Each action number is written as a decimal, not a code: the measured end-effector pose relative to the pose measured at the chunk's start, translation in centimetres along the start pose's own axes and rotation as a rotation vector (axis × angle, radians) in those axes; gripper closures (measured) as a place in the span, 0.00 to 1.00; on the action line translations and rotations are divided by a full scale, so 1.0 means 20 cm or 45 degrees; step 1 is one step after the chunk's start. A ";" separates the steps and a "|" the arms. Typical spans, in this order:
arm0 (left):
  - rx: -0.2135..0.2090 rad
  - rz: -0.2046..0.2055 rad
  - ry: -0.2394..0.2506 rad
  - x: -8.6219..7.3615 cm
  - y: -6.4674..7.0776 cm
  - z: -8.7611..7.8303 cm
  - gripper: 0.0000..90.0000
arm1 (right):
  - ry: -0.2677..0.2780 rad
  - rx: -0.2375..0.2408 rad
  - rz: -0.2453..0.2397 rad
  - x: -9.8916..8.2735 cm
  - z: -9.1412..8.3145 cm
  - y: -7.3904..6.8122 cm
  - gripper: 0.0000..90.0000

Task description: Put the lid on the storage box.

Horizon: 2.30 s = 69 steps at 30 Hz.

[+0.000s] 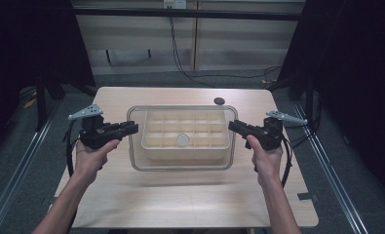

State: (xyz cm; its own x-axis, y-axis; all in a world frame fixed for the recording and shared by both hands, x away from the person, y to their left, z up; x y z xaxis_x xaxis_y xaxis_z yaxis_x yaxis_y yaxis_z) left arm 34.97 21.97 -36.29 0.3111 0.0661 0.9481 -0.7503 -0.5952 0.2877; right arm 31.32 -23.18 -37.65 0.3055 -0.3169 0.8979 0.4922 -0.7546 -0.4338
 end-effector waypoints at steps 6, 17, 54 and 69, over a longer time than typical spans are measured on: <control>0.009 0.010 0.005 0.04 -0.01 0.02 0.80 | 0.016 -0.002 -0.001 0.04 0.03 0.01 0.79; 0.021 0.009 0.031 0.13 -0.03 0.06 0.79 | 0.066 -0.009 0.003 0.13 0.07 0.01 0.79; 0.093 -0.057 -0.020 0.13 -0.20 0.25 0.77 | 0.053 -0.041 0.139 0.13 0.25 0.20 0.80; 0.150 -0.007 -0.060 0.10 -0.22 0.34 0.72 | 0.039 -0.072 0.151 0.12 0.28 0.26 0.81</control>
State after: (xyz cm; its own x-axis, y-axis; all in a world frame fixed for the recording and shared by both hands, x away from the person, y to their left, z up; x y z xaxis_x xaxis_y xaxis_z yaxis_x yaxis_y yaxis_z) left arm 42.80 19.26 -36.54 0.3442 0.0339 0.9383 -0.6758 -0.6848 0.2727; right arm 39.20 -24.53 -38.20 0.3331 -0.4227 0.8428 0.4070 -0.7419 -0.5329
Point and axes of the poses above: each handheld gripper's, and its own axes: z roughly forward along the jaws, x roughly out of its top, y roughly to its right, the point moved 1 cm from there along z, roughly forward along the jaws, and after that the axes turned 14 degrees about y, right-handed, at the moved point
